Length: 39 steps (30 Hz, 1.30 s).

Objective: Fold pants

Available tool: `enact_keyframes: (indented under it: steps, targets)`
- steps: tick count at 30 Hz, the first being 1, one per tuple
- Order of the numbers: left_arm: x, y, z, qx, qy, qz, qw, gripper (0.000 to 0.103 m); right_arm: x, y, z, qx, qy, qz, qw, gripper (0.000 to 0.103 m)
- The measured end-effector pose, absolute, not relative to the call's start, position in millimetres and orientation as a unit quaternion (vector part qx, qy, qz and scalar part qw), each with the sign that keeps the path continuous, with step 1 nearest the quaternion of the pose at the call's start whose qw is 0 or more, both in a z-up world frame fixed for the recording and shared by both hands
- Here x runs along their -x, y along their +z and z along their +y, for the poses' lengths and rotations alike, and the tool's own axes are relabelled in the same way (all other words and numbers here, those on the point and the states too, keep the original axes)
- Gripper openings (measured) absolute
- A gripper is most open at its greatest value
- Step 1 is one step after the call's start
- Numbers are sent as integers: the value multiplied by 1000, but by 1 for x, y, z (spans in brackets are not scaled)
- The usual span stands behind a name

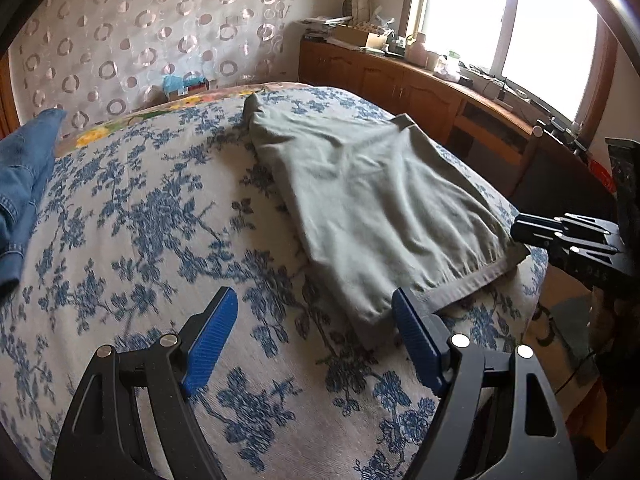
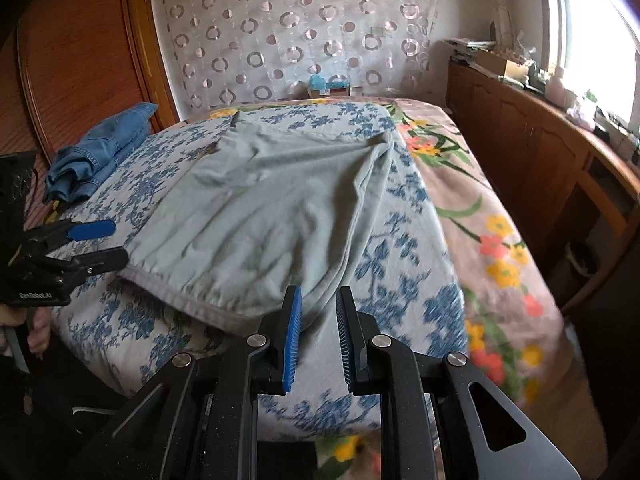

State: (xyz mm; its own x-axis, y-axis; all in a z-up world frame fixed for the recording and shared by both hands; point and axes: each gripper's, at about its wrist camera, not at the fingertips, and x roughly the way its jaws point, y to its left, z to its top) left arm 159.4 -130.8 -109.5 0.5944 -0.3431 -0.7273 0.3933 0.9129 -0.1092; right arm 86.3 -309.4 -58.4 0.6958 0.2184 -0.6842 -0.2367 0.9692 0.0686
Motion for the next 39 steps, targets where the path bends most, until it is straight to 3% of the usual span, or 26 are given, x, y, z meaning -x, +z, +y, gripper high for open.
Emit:
enact_keyframes:
  steps: [13,16,27,30,34,39]
  targets:
    - [-149,-112,-141,-52,-195,403,893,80,-73,-69,-302,16,125,357,925,18]
    - [-144,-108,-142,-55,-195,400,894,80,-69,-70,-301,18,132,352,927,9]
    - [-141,-101,-144,-51,-202,396,894,80,-57,-70,-299,20,125,341,931,9]
    - [-141,-102,-145,-50,-204,398,893,80,-58,-67,-297,21,111,336,935,15]
    - [-142,-102,-143,-42,-203,396,894,80,-60,-71,-296,24,94,338,936,32]
    - [-143,-105,-143,-44,-200,400,893,80,-65,-74,-300,13,88,347,934,40]
